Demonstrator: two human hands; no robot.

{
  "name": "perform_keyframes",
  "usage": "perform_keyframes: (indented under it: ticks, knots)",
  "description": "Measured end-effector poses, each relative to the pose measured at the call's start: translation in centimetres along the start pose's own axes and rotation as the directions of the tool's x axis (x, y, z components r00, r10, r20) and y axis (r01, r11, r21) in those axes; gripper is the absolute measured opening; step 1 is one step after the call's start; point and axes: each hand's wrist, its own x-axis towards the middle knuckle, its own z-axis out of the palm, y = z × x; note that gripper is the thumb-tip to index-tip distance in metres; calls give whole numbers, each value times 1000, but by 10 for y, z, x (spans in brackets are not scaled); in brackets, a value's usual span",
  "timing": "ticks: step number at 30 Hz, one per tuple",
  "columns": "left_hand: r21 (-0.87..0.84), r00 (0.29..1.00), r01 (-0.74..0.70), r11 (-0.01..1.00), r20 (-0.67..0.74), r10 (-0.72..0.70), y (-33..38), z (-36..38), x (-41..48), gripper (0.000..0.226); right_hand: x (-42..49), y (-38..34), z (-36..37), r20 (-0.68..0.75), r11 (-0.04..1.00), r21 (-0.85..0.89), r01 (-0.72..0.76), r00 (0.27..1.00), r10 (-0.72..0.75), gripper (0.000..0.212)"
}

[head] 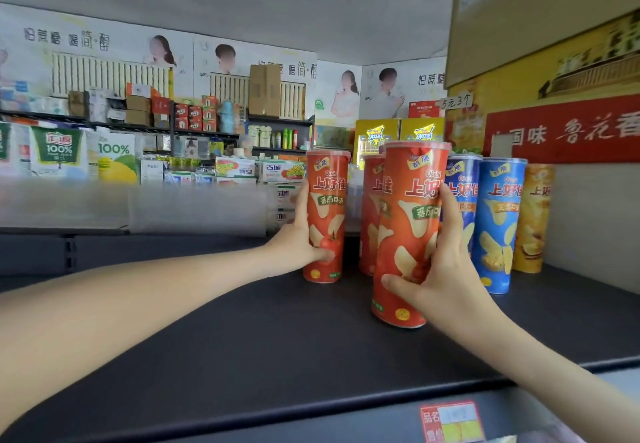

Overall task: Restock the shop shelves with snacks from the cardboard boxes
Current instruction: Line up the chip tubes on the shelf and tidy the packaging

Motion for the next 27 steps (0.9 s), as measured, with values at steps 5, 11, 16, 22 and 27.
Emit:
perform_keyframes:
  ticks: [5,11,16,22,27]
  knots:
    - [-46,999,-12,999,50,15,-2,8,12,124,5,2,-21,-23,999,33,-18,1000,19,128]
    - [-39,998,5,999,61,-2,-4,18,24,121,4,11,-31,8,996,33,-78,997,78,130]
    - [-16,998,13,1000,69,-12,-1,21,26,120,2,8,-25,56,997,40,-59,997,57,129]
    - [-22,997,30,999,72,-28,2,19,20,116,2,0,-10,92,998,49,-42,995,38,130]
    - [13,990,140,990,30,-140,-1,14,12,124,8,-12,17,126,998,68,-9,992,0,125]
